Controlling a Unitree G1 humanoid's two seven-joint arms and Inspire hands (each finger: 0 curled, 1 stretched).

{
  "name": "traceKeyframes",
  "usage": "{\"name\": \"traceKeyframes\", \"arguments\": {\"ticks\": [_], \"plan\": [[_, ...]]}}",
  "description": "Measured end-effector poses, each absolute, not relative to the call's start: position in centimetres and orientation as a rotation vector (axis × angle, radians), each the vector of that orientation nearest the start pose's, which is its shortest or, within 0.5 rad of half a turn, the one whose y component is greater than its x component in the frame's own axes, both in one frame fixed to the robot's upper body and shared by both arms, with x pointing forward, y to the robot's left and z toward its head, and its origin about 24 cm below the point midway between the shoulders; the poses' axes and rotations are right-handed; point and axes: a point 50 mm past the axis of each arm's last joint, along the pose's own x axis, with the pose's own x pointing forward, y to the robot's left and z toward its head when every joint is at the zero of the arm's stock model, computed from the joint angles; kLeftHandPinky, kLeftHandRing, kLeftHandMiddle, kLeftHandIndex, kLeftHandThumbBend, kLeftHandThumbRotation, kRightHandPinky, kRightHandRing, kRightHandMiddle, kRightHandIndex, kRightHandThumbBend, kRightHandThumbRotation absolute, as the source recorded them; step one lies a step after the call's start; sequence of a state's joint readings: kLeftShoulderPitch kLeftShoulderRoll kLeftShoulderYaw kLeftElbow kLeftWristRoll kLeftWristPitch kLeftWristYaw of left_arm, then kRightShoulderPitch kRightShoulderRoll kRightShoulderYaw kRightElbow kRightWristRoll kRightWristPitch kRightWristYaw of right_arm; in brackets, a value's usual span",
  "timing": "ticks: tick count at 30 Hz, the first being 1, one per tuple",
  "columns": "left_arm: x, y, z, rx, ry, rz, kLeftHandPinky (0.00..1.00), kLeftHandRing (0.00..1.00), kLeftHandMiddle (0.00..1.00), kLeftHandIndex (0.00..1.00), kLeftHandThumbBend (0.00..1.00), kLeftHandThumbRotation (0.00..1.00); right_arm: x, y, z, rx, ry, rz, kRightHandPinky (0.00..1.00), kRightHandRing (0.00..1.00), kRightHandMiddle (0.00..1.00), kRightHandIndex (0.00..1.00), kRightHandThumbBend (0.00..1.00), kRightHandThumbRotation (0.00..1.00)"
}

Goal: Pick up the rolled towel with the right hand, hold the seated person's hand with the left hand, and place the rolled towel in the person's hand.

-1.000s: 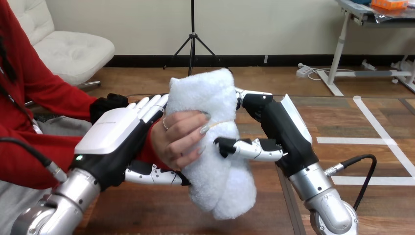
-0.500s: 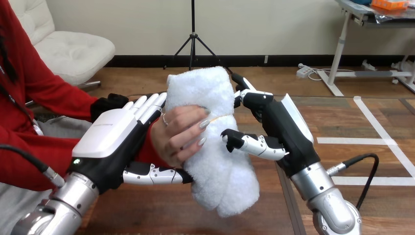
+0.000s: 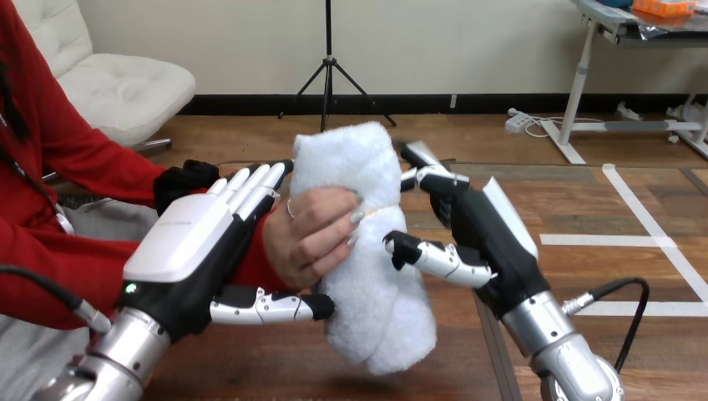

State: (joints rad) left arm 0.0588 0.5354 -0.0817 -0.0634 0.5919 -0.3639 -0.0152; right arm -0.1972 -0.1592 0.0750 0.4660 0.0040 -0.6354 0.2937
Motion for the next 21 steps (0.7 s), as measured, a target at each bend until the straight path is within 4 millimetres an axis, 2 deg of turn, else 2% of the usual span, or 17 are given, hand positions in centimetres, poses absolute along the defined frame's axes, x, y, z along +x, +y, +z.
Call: {"name": "traceKeyframes", "arguments": {"ticks": [21], "plan": [[22.0,18.9,5.6,0.996,-0.383,-0.239,1.0,1.0,1.0,1.0,1.0,0.76,26.3,-14.5,2.8,-0.192,-0.257,0.438,1.0,1.0,0.99,1.0,1.0,0.6]]}}
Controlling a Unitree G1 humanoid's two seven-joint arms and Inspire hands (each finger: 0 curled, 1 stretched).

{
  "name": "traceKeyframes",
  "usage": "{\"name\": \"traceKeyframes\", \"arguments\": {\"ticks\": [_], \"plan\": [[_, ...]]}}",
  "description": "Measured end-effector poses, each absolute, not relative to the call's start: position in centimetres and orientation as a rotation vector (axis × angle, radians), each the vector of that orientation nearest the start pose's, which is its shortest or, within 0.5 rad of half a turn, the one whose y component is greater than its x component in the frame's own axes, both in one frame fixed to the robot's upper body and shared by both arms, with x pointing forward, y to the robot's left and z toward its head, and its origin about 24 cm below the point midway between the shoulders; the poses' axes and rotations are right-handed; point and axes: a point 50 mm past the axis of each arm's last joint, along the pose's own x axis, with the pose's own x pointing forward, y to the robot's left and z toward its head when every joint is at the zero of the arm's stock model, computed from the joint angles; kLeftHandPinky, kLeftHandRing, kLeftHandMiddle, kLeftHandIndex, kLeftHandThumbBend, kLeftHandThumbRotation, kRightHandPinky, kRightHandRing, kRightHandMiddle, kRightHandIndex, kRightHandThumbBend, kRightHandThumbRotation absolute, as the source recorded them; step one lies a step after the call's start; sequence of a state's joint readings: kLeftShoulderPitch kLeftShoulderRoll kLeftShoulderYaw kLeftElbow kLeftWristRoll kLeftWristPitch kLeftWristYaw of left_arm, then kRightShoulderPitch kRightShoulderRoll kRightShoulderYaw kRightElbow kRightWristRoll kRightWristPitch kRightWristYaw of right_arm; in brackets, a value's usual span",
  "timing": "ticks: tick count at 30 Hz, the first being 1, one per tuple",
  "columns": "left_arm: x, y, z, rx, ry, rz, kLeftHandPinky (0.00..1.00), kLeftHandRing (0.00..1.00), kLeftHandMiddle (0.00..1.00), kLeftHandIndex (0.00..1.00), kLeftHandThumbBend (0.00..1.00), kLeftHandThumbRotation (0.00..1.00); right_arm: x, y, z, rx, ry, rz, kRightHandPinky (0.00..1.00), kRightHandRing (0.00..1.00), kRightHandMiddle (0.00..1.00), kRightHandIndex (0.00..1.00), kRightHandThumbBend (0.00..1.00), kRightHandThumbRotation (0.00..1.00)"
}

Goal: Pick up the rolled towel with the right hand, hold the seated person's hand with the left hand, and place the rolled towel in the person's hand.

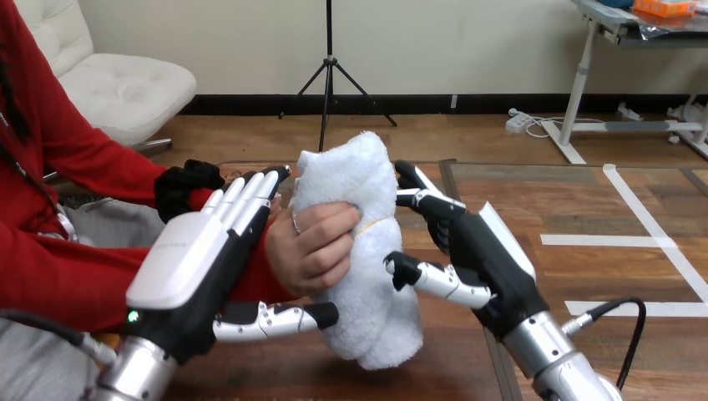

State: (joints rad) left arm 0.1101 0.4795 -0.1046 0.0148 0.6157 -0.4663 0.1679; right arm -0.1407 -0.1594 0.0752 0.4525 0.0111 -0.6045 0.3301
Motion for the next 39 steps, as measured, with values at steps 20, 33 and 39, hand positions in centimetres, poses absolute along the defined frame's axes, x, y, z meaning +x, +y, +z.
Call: {"name": "traceKeyframes", "arguments": {"ticks": [20,33,39], "plan": [[20.2,17.6,3.4,0.88,-0.415,-0.201,1.0,1.0,1.0,1.0,1.0,0.69,25.1,-15.0,1.6,-0.174,-0.208,0.419,1.0,1.0,1.0,1.0,1.0,0.6],[19.4,17.2,3.0,0.829,-0.433,-0.157,1.0,1.0,1.0,1.0,1.0,0.68,24.9,-15.2,1.3,-0.171,-0.199,0.411,1.0,1.0,0.99,1.0,1.0,0.61],[19.2,17.2,2.9,0.821,-0.431,-0.151,1.0,1.0,1.0,1.0,1.0,0.68,24.8,-15.2,1.3,-0.171,-0.199,0.409,1.0,1.0,0.99,1.0,1.0,0.61]]}}
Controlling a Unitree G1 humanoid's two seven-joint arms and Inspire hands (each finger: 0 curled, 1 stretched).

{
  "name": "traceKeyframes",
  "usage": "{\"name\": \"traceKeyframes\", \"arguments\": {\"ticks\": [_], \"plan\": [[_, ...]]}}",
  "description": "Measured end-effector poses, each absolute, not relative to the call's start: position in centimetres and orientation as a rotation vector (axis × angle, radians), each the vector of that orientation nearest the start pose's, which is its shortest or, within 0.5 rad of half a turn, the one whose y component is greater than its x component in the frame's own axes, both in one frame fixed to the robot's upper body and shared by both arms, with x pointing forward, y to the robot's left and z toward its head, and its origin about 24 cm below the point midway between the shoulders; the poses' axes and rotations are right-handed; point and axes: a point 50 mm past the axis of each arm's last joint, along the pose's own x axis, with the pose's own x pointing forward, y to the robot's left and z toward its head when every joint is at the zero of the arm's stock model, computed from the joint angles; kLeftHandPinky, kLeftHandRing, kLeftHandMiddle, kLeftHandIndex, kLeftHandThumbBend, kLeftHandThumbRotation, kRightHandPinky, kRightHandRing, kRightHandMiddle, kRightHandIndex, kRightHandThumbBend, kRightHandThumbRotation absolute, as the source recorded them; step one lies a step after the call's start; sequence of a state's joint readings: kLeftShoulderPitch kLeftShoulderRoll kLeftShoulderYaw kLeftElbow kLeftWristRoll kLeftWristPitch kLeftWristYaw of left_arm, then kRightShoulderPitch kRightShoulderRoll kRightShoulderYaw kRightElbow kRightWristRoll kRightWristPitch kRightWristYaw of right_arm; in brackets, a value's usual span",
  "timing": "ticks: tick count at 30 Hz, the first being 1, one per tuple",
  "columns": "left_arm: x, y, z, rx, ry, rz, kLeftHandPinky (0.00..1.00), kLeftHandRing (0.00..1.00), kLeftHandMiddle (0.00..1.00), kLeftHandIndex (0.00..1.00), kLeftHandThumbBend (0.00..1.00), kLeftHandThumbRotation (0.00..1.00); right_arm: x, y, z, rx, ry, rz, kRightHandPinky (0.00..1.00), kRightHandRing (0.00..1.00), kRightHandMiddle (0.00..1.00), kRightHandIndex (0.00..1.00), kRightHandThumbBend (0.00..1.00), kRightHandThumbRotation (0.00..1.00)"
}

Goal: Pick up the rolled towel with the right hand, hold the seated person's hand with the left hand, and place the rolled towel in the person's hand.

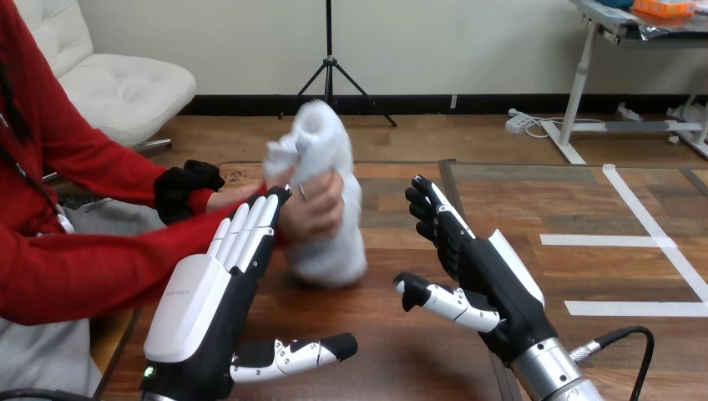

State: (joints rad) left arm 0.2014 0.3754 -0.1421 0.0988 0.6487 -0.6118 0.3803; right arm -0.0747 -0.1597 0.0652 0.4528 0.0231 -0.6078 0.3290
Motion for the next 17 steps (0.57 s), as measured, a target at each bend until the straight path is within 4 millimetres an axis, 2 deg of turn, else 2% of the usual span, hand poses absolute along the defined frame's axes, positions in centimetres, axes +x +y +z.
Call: {"name": "traceKeyframes", "arguments": {"ticks": [17], "plan": [[18.44,17.02,2.43,0.77,-0.428,-0.144,1.0,1.0,1.0,1.0,1.0,0.66,24.27,-15.38,1.04,-0.174,-0.206,0.398,1.0,0.99,0.98,1.0,1.0,0.61]]}}
